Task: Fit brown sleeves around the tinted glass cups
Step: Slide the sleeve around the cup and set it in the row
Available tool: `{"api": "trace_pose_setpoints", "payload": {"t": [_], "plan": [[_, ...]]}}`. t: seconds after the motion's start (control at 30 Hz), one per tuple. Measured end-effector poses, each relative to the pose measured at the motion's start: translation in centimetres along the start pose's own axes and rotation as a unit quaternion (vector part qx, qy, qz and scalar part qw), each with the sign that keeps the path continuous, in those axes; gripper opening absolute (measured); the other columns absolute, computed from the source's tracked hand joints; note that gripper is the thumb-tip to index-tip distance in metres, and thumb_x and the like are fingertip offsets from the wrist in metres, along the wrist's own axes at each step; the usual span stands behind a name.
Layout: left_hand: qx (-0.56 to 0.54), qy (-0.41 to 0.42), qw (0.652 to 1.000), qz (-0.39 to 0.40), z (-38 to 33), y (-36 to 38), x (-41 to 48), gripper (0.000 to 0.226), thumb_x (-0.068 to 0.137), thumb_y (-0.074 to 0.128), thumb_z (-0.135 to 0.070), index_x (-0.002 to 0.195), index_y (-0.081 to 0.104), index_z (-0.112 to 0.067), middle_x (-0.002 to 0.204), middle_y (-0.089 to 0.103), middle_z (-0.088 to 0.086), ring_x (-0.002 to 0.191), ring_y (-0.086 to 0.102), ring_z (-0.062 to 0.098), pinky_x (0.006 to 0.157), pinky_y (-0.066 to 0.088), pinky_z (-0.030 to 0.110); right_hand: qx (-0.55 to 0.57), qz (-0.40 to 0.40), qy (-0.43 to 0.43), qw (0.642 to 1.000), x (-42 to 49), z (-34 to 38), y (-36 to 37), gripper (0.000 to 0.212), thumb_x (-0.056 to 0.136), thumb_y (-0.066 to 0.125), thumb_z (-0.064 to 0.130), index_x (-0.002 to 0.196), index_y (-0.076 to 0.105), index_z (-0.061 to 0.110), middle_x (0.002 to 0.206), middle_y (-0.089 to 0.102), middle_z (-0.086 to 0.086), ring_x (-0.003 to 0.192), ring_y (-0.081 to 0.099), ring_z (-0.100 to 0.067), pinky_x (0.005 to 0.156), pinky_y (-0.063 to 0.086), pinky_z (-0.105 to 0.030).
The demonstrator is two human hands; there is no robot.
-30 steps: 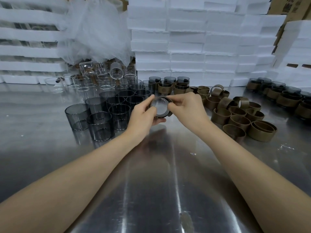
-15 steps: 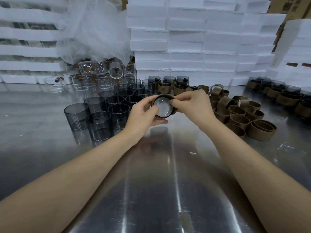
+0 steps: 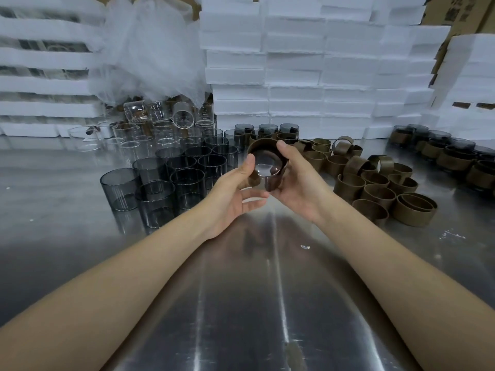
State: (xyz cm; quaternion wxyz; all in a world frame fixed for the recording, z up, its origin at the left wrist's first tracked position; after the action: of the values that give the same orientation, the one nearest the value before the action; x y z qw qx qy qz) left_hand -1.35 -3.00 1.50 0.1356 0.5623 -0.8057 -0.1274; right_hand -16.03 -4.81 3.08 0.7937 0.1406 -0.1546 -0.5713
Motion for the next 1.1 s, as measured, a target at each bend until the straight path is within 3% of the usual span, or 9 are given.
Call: {"api": "trace_pose_setpoints", "payload": {"t": [0.1, 0.33, 0.4, 0.5, 0.67, 0.73, 0.9, 1.1], "plan": [[0.011, -0.027, 0.999, -0.016, -0.3, -0.2, 0.0, 0.056, 0.073, 0.061, -0.057, 0.110, 0.065, -0.017, 0.080, 0.061, -0.002, 0.054, 0.051, 0.007, 0.051, 0.047, 0.017, 0.097, -0.030, 0.044, 0.994, 0.2, -0.3, 0.2, 0.042, 0.084, 0.068, 0.042, 0.112, 0.068, 0.010, 0.101, 0.073, -0.009, 0.085, 0.072, -0.020, 0.064, 0.057, -0.027], [-0.031, -0.056, 0.997, -0.040, -0.4, -0.1, 0.5, 0.043, 0.067, 0.067, -0.054, 0.089, 0.063, -0.018, 0.059, 0.055, -0.009, 0.042, 0.040, 0.002, 0.038, 0.035, 0.011, 0.212, -0.092, 0.087, 0.969, 0.6, -0.1, 0.7, 0.029, 0.081, 0.073, 0.034, 0.100, 0.071, 0.012, 0.101, 0.074, -0.008, 0.093, 0.072, -0.022, 0.076, 0.060, -0.031], [-0.051, -0.064, 0.996, -0.047, -0.4, -0.1, 0.6, 0.040, 0.066, 0.069, -0.052, 0.087, 0.062, -0.019, 0.054, 0.051, -0.011, 0.039, 0.038, 0.002, 0.035, 0.033, 0.010, 0.228, -0.096, 0.085, 0.965, 0.5, -0.1, 0.9, 0.021, 0.084, 0.071, 0.032, 0.097, 0.071, 0.016, 0.091, 0.075, -0.009, 0.082, 0.074, -0.023, 0.066, 0.061, -0.032], [-0.080, -0.071, 0.993, -0.057, -0.3, -0.2, 0.8, 0.037, 0.064, 0.072, -0.049, 0.084, 0.061, -0.019, 0.054, 0.043, -0.011, 0.038, 0.033, 0.003, 0.034, 0.031, 0.010, 0.245, -0.094, 0.077, 0.962, 0.6, -0.3, 1.1, 0.016, 0.088, 0.067, 0.031, 0.093, 0.069, 0.016, 0.083, 0.075, -0.008, 0.073, 0.074, -0.022, 0.057, 0.059, -0.031], [-0.087, -0.067, 0.992, -0.055, -0.4, 0.0, 1.0, 0.035, 0.065, 0.069, -0.046, 0.085, 0.056, -0.020, 0.047, 0.039, -0.013, 0.035, 0.030, 0.003, 0.033, 0.029, 0.009, 0.268, -0.074, 0.053, 0.959, 0.9, -0.4, 1.0, 0.021, 0.094, 0.058, 0.032, 0.099, 0.069, 0.015, 0.100, 0.074, -0.012, 0.096, 0.071, -0.028, 0.073, 0.061, -0.039], [-0.081, -0.061, 0.993, -0.052, -0.4, 0.0, 1.0, 0.036, 0.066, 0.068, -0.046, 0.088, 0.057, -0.020, 0.046, 0.041, -0.014, 0.035, 0.032, 0.003, 0.034, 0.029, 0.008, 0.270, -0.065, 0.046, 0.960, 1.0, -0.5, 0.9, 0.022, 0.096, 0.054, 0.032, 0.106, 0.068, 0.017, 0.100, 0.074, -0.012, 0.095, 0.071, -0.029, 0.076, 0.059, -0.041], [-0.068, -0.039, 0.996, -0.045, -0.2, -0.3, 1.2, 0.036, 0.068, 0.067, -0.047, 0.091, 0.061, -0.020, 0.045, 0.042, -0.013, 0.036, 0.034, 0.002, 0.036, 0.031, 0.008, 0.283, -0.049, 0.032, 0.957, 0.8, -0.5, 1.1, 0.031, 0.083, 0.061, 0.019, 0.113, 0.066, 0.022, 0.101, 0.074, -0.014, 0.087, 0.073, -0.034, 0.072, 0.059, -0.043], [-0.040, -0.021, 0.999, -0.022, 0.3, -0.9, 1.4, 0.044, 0.067, 0.069, -0.052, 0.098, 0.066, -0.020, 0.057, 0.044, -0.013, 0.043, 0.038, 0.003, 0.042, 0.036, 0.011, 0.276, -0.048, 0.012, 0.960, 0.9, -0.3, 1.0, 0.028, 0.094, 0.055, 0.016, 0.120, 0.063, 0.020, 0.102, 0.073, -0.016, 0.088, 0.072, -0.033, 0.069, 0.061, -0.040]]}}
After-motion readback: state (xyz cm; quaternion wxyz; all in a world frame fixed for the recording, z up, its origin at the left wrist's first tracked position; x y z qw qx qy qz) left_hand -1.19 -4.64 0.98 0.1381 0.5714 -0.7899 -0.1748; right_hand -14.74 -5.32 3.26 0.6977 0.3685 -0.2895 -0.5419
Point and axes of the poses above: each hand's wrist, its own x-axis towards the middle knuckle, its own y-axis out of the palm, z = x × y, the point moved 1 cm from there along x, towards the middle knuckle
